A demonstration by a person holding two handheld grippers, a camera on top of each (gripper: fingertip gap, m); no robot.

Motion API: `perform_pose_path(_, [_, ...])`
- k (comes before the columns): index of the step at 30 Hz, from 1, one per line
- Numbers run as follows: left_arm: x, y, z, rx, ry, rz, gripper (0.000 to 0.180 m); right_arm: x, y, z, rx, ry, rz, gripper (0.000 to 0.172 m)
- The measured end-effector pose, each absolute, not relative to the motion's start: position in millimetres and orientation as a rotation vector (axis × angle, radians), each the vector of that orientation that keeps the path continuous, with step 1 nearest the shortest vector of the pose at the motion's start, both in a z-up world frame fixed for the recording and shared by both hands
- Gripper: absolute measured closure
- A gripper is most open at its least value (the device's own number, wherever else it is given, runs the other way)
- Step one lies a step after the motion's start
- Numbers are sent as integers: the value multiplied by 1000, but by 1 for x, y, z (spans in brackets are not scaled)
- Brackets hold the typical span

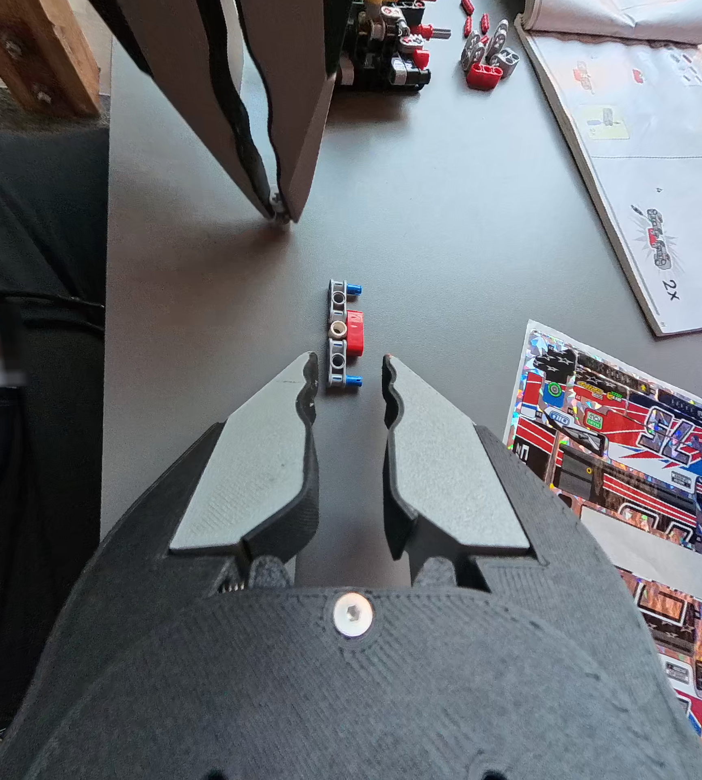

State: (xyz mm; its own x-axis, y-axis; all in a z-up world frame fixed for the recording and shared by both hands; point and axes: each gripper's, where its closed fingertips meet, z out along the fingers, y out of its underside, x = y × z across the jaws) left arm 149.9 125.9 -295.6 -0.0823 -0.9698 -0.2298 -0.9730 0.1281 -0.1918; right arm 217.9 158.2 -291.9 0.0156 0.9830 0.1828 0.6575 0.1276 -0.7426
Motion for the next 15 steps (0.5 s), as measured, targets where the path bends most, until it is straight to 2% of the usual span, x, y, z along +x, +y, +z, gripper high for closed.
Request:
perform_pose_path(4, [160,126,-297,-1850,2070,-33,176,218,157,-294,-1611,-1728,610,142])
perform_pose_path(10, [169,129,-297,-1818,2042,-24,175,218,157,-295,-1629,-1733,622,149])
perform_pose_path(15, [173,129,-294,-1838,1989,-76,155,218,155,-296,-1625,-1747,628,158])
